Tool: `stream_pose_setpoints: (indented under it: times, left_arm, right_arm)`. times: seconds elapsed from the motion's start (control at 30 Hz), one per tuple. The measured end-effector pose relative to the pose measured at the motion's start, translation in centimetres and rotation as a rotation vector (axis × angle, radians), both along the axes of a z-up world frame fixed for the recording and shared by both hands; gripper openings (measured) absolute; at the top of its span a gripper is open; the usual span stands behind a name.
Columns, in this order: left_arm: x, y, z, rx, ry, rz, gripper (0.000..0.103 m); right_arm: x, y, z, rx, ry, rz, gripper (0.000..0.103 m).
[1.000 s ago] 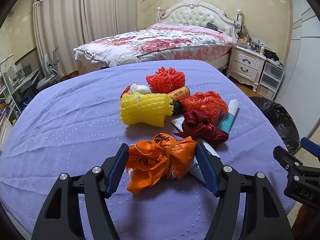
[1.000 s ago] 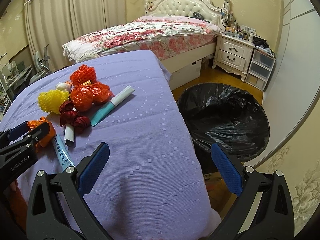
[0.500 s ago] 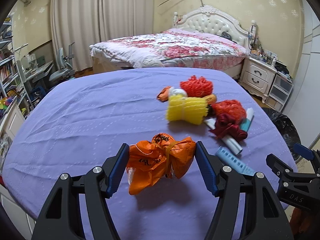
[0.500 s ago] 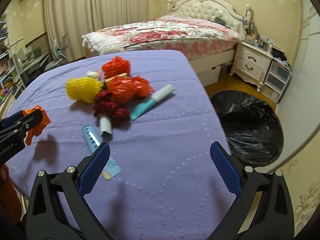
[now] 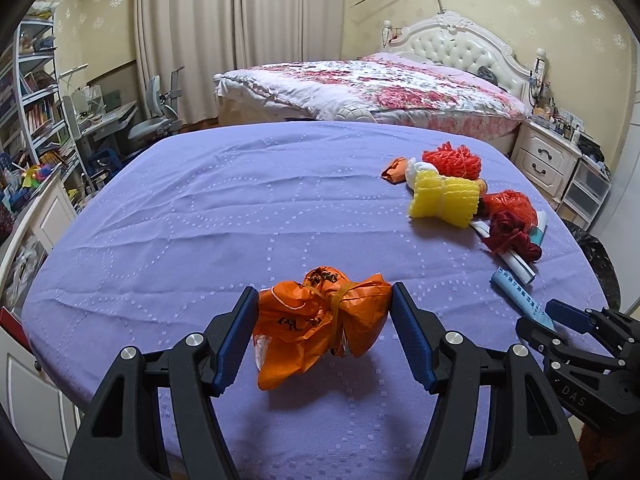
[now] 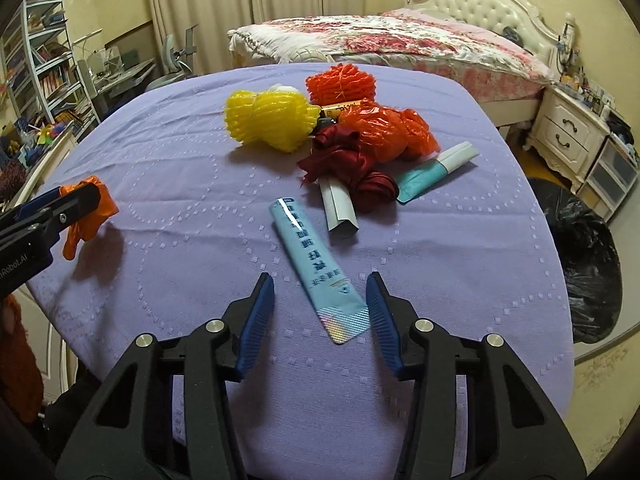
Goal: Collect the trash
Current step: 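Grasp the light blue printed box with the right tool, then carry the orange bag and blue box over the black trash bin with both tools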
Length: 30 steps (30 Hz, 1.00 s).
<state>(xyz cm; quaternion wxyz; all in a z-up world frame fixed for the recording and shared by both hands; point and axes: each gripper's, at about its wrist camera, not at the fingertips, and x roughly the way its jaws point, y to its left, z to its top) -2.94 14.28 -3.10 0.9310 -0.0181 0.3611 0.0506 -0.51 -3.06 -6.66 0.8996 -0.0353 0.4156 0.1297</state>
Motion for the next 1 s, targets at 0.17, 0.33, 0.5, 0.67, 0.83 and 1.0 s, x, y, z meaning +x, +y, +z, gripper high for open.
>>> stream_pose_setpoints:
  times: [0.17, 0.33, 0.5, 0.67, 0.83, 1.0]
  left_arm:
    - [-0.1, 0.1, -0.3, -0.013, 0.003, -0.004, 0.065]
    - [0.0, -0.1, -0.1, -0.019, -0.004, -0.013, 0.065]
    - [-0.2, -0.3, 0.4, -0.021, -0.020, -0.022, 0.065]
    - [0.0, -1.1, 1.3, -0.024, -0.043, -0.039, 0.065]
    - [0.6, -3.0, 2.4, -0.030, -0.078, -0.081, 0.065]
    - [1.7, -5.9, 3.5, -0.036, -0.109, -0.141, 0.065]
  right_arm:
    - [-0.1, 0.6, 0.1, -0.024, -0.001, 0.015, 0.025]
    - [-0.3, 1.0, 0.1, -0.024, 0.000, 0.030, 0.024]
    - [-0.6, 1.0, 0.9, -0.006, -0.015, 0.041, 0.023]
    - [-0.8, -0.1, 2.4, 0.012, -0.059, 0.014, 0.023]
    - [-0.3, -2.9, 3.7, 0.021, -0.098, -0.059, 0.023]
    - [0.3, -6.5, 4.6, 0.027, -0.131, -0.155, 0.023]
